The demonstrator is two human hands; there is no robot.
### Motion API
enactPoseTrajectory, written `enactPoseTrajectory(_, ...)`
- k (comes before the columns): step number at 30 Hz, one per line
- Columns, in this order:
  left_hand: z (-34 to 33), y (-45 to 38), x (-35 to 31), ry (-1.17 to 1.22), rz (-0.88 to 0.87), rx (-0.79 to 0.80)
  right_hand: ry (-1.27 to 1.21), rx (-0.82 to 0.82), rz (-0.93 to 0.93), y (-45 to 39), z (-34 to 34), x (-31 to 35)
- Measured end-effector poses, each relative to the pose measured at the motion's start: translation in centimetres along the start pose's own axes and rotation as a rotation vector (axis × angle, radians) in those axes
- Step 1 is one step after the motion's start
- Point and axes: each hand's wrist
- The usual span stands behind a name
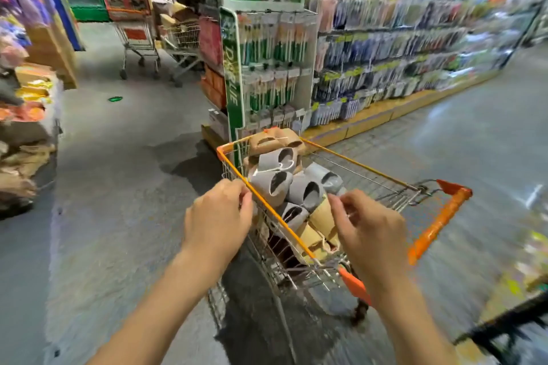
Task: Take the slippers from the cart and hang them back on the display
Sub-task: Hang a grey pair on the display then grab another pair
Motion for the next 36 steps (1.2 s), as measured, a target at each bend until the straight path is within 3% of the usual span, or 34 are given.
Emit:
enactPoseTrajectory(10, -8.5, -16.4, 3.1, -0.019, 0.052, 0.134, -0.016, 0.054, -0.198, -11.7, -12.7, -7.4)
enactPoseTrajectory(15, -13.9, -22.6, 3.0, 0.009, 0.0, 0.259, -0.015, 0.067, -0.441, -14.0, -17.7, -11.1)
enactPoseTrajectory(21, -23.1, -26.9, 1.8, -0.022, -0.224, 0.483, 0.048, 0.221, -0.805, -13.7, -27.0, -14.8)
enactPoseTrajectory(26, -27.9, -29.2, 1.2, -0.077, -0.413, 0.639, 0.215, 0.375, -0.979, -14.0, -33.0, -16.7)
enactPoseTrajectory(36, -33.1, -30.5, 2.4, -0.081, -0.752, 0.711, 0.271, 0.242, -1.141, -13.3, -36.4, -17.9)
Point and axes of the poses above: each hand's wrist, its own y-axis away from the middle knuckle, its own z-axis out of the back of the hand, x = y × z, and after that the axes turned 13 degrees about -y, right-handed
